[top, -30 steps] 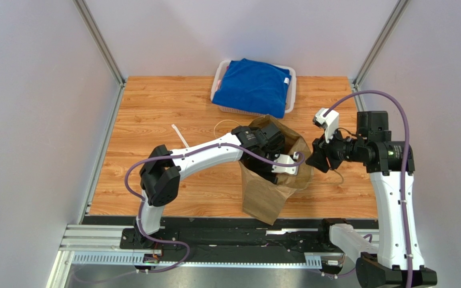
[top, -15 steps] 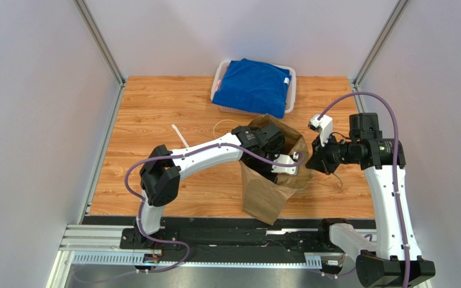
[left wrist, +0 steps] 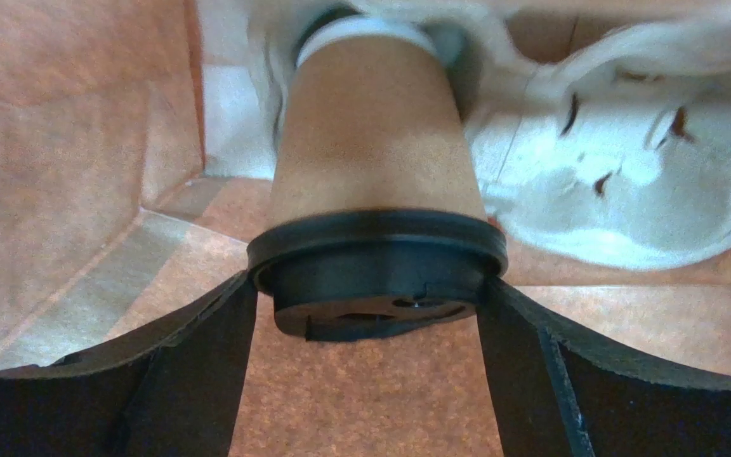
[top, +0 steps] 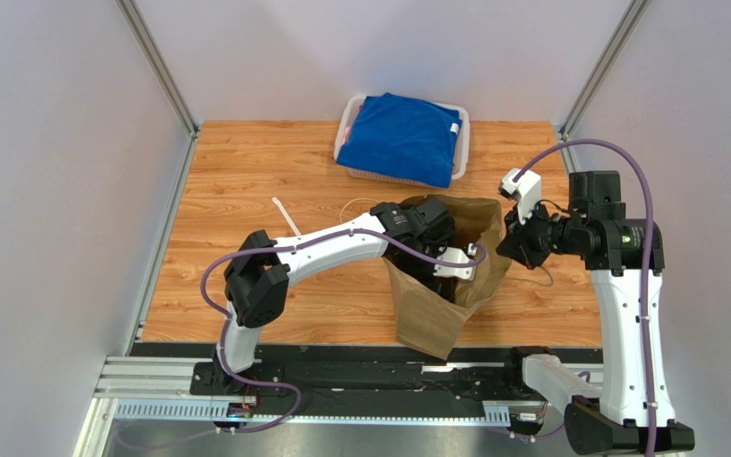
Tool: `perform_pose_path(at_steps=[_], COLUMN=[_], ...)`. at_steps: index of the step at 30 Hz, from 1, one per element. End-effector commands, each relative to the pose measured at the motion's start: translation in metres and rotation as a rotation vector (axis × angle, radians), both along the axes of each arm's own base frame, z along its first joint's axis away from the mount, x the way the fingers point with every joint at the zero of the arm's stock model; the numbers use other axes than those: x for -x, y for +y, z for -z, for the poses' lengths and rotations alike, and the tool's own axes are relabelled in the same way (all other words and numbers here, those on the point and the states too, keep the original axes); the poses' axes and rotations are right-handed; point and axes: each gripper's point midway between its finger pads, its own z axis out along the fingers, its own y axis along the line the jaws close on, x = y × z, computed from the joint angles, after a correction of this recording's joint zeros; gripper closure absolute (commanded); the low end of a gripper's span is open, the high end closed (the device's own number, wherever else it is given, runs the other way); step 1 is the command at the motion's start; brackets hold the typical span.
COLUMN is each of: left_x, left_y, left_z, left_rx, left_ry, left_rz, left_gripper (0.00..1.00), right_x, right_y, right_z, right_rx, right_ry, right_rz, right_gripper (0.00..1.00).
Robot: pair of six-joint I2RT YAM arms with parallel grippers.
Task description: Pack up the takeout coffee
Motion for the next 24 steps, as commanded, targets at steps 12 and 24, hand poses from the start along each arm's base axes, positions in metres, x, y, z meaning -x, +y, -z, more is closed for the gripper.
perform_pose_path(at_steps=[12, 24], left_x=[0.020, 0.024], left_y=[0.046, 0.085], left_z=[0.047, 0.016], left_rx=[-0.250, -0.363], left_ry=[0.076, -0.063], left_rz=[0.063, 0.329], left_gripper=[0.70, 0.71], right_x=[0.050, 0.013], right_y=[0.005, 0.023], right_z=[-0.034, -0.071], right_rx=[-0.001, -0.133], right_ry=[-0.029, -0.124], right_rz=[-0.080, -0.063], right_gripper=[0.85, 0.18])
